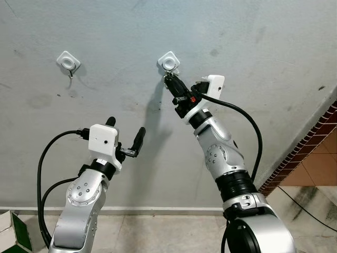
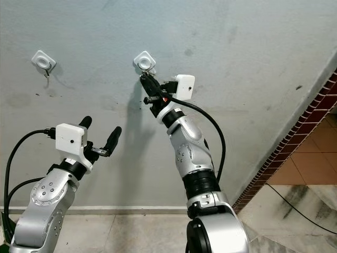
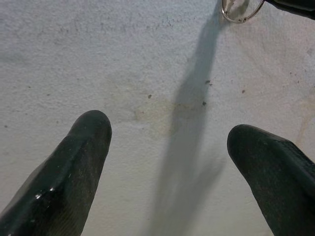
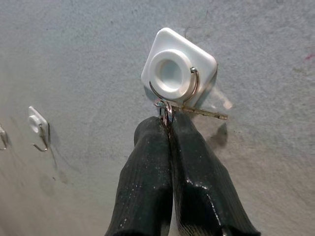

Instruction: Hang keys on a hook

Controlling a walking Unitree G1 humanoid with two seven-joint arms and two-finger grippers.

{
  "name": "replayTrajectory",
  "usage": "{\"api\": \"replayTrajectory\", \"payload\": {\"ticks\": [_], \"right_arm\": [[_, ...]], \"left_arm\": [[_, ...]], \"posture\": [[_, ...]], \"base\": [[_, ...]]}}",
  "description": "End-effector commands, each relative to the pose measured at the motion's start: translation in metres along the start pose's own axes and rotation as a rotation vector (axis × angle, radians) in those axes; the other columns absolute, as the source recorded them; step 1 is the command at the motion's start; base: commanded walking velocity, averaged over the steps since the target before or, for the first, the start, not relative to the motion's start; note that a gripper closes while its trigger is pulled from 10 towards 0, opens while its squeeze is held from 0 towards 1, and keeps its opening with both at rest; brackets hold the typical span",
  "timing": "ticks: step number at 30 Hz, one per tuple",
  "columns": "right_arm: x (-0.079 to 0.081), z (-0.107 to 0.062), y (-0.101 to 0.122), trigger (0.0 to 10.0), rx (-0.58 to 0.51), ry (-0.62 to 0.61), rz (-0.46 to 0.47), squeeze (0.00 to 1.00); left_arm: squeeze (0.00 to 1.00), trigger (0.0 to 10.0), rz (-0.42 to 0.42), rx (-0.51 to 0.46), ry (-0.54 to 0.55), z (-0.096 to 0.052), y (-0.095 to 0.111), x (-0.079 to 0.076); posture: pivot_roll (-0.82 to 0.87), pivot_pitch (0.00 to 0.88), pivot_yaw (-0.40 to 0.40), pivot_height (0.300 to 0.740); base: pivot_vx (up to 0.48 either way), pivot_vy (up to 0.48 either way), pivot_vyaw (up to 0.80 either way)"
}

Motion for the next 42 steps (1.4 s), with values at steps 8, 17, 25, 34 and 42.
{"api": "replayTrajectory", "payload": {"ticks": [8,17,25,34,42], "right_arm": [[-0.026,-0.021,-0.031,10.0,0.054,-0.187,0.079,0.00],[-0.022,-0.015,-0.022,10.0,0.022,-0.189,0.075,0.00],[0.003,0.005,0.012,10.0,-0.047,-0.050,0.047,0.00],[0.033,0.022,0.030,10.0,-0.098,0.065,0.070,0.00],[0.026,0.017,0.039,10.0,-0.113,0.054,0.073,0.00]], "left_arm": [[0.00,10.0,0.006,0.002,-0.005,0.002,0.000,-0.002],[0.00,10.0,0.004,0.003,-0.001,0.001,0.000,-0.002],[0.00,10.0,0.000,0.000,-0.002,0.002,0.000,-0.003],[0.00,10.0,0.001,-0.001,0.000,0.002,0.000,-0.003],[0.00,10.0,0.000,0.001,0.002,0.002,0.000,-0.003]], "posture": [[0.19,0.005,-0.006,0.740],[0.19,0.007,-0.004,0.740],[0.19,0.008,-0.003,0.740],[0.19,0.012,-0.005,0.740],[0.19,0.015,-0.006,0.740]], "base": [[0.000,0.000,0.00],[0.000,0.000,0.00],[0.000,0.000,0.00],[0.000,0.000,0.00],[0.000,0.000,0.00]]}}
Point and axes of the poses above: a point about 5 cm out from each wrist's last joint towards the gripper, its own z axis pointing out of the wrist towards the gripper, its own y axis along the axis of the wrist's last joint, x = y × z, the point moved 5 cm from there along z, pointing out of the wrist towards the gripper, and after that the axes turned 11 degrees about z, right-handed, at the moved point
